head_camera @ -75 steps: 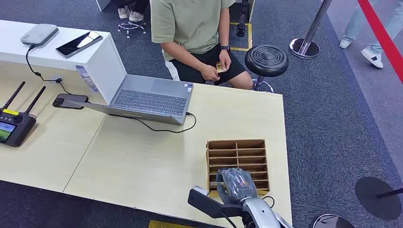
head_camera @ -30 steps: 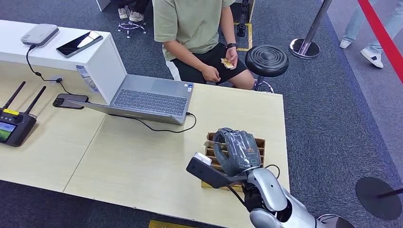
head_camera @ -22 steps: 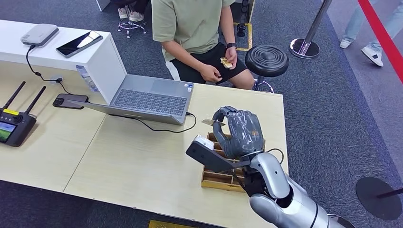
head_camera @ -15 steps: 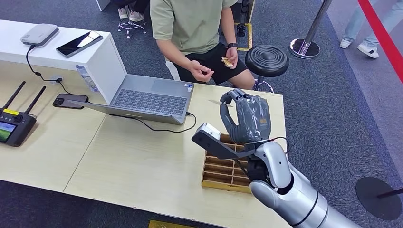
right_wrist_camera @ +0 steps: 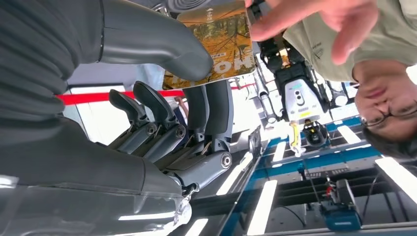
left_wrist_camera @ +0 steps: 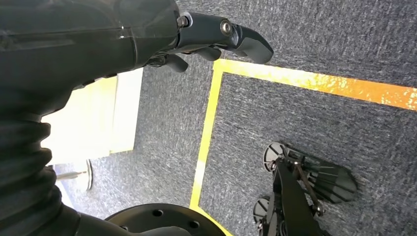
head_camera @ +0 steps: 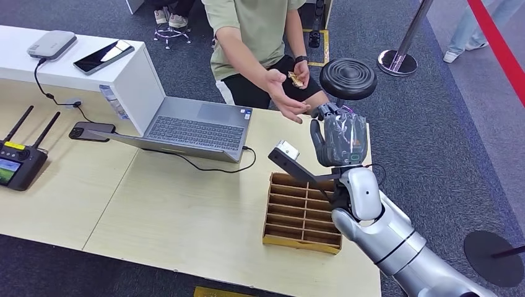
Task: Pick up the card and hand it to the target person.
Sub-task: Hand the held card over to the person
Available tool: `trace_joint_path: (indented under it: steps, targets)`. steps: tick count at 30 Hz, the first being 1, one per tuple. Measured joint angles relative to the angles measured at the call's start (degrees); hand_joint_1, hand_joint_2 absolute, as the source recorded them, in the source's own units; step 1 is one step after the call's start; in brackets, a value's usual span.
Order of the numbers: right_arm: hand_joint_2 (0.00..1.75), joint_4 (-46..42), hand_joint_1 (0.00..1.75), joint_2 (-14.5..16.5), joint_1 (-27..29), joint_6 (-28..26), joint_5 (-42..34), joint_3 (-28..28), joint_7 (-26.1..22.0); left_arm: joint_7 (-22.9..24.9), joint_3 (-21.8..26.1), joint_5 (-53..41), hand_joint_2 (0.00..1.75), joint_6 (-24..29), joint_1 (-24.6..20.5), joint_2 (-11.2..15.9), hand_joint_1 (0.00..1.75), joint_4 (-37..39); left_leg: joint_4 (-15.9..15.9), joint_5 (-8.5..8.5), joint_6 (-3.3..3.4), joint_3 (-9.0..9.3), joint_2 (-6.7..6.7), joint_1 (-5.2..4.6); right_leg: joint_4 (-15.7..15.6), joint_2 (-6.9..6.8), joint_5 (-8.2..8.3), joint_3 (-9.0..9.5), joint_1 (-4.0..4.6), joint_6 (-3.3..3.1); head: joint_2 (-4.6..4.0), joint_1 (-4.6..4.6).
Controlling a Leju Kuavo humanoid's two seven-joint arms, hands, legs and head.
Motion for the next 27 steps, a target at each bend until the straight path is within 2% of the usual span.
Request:
trace_joint_path:
  steps: [10, 14, 16, 20, 27]
  targets:
    - [1.75, 6.26, 1.59, 1.52, -1.07, 0.21, 0.79, -0.01, 0.48, -0.06, -1.33, -0.90, 1.75, -0.12, -0.06, -0.02, 0.00, 0.00, 0.00, 0.00, 0.00, 0.00, 0.00, 0.00, 0.00, 0.00, 0.00, 0.00, 0.00, 0.00, 0.00, 0.01]
    - [1.75, 7.95, 0.00, 2.05, -1.28, 0.19, 0.94, -0.01, 0.57, -0.45, -1.91, -1.33, 1.75, -0.18, -0.16, -0.02, 0.00, 0.00, 0.01, 0.01, 0.01, 0.00, 0.00, 0.00, 0.00, 0.00, 0.00, -0.01, 0.00, 0.00, 0.00, -0.01]
    - [1.75, 8.26, 0.00, 2.19, -1.29, 0.18, 1.03, -0.01, 0.61, -1.16, -2.25, -1.82, 1.75, -0.10, -0.23, -0.02, 0.00, 0.00, 0.01, 0.01, 0.01, 0.00, 0.00, 0.00, 0.00, 0.00, 0.00, -0.01, 0.00, 0.00, 0.00, -0.01]
    - [1.75, 8.79, 0.00, 2.28, -1.28, 0.25, 1.21, -0.01, 0.68, -2.22, -2.51, -1.87, 0.00, 0.65, -0.31, -0.02, 0.00, 0.00, 0.01, 0.01, 0.01, 0.01, 0.00, 0.00, 0.00, 0.01, 0.00, -0.01, 0.00, 0.00, 0.00, 0.00]
    - [1.75, 9.11, 0.00, 2.28, -1.23, 0.31, 1.25, -0.09, 1.04, -1.79, -2.86, -1.03, 0.00, 0.92, -0.31, -0.01, 0.00, 0.00, 0.02, 0.01, 0.01, 0.02, 0.00, 0.00, 0.00, 0.01, 0.00, -0.01, 0.00, 0.00, 0.00, -0.01]
